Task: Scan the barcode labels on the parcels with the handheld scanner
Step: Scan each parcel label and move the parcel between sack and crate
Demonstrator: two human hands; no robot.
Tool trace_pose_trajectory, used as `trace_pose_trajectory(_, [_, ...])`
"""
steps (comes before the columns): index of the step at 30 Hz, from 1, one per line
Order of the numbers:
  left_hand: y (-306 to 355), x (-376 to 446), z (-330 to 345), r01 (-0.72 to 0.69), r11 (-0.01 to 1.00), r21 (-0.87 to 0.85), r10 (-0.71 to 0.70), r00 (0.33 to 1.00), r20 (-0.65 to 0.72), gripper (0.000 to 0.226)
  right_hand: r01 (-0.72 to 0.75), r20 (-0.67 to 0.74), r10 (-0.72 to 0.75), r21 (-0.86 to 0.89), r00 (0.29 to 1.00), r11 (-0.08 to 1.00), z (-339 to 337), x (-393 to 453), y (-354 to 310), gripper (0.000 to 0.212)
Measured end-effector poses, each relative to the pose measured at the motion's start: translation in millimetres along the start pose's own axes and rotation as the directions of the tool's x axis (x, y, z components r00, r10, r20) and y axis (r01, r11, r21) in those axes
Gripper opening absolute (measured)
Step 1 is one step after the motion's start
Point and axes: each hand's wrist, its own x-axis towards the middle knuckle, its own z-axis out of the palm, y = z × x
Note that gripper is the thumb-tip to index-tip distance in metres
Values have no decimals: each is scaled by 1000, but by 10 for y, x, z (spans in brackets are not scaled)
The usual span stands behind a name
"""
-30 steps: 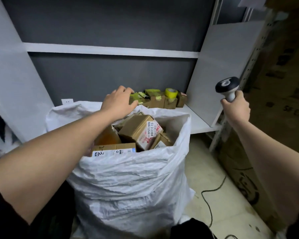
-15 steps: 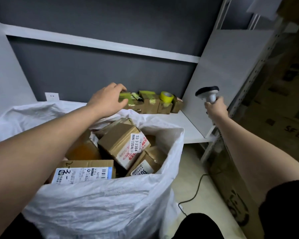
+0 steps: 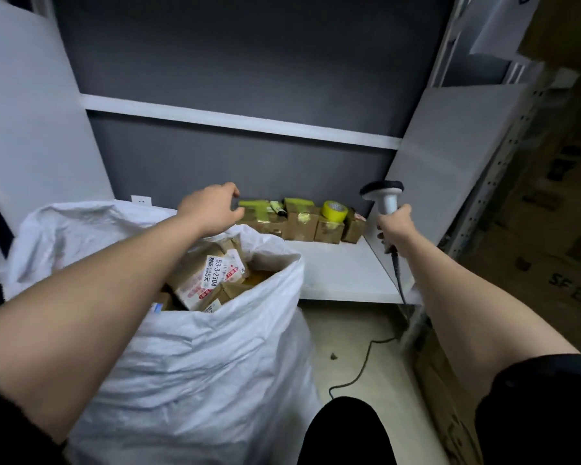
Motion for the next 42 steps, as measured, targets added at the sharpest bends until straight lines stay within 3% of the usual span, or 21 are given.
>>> trace_pose_trajectory(3, [405, -142, -33, -27, 997, 75, 26, 999, 20, 40, -25, 38, 24, 34, 999, 999, -237, -121, 150, 43])
trace_pose_trajectory(6, [753, -232, -25, -90, 987, 131, 88, 996, 21, 40, 12, 12, -12, 26, 1000, 1000, -528, -150, 245, 28])
trace_pose_trajectory(11, [1186, -124, 41, -198, 969, 148, 196, 980, 30, 42, 142, -90, -167, -229, 982, 963, -1013, 53, 154, 38])
trace_pose_trajectory(15, [1460, 190, 273, -262, 957, 122, 258, 965, 47, 43, 179, -103, -217, -291, 971, 940, -1099, 480, 118, 43])
trace_pose_trajectory(19, [1680, 605, 772, -311, 945, 105, 300, 948, 111, 43, 137, -42, -148, -190, 988, 972, -640, 981, 454, 44])
trace_pose_trajectory(22, [1765, 986, 1200, -324, 938, 123, 301, 937, 178, 43, -2, -13, 2, -57, 1000, 998, -128, 1373, 870, 40])
trace_pose_trajectory(26, [1810, 1478, 1726, -344, 921, 182, 286, 916, 281, 44, -166, 39, 166, -19, 985, 986, 472, 1797, 1352, 38])
trace_pose_trajectory(32, [1829, 2127, 2475, -443, 842, 307, 208, 793, 573, 51, -255, 129, 259, -40, 957, 966, 1332, 2276, 2039, 33])
trace_pose_trajectory(42, [1819, 2492, 3109, -565, 699, 439, 238, 762, 603, 49, -321, 86, 323, -34, 942, 946, 2162, 2536, 2641, 32])
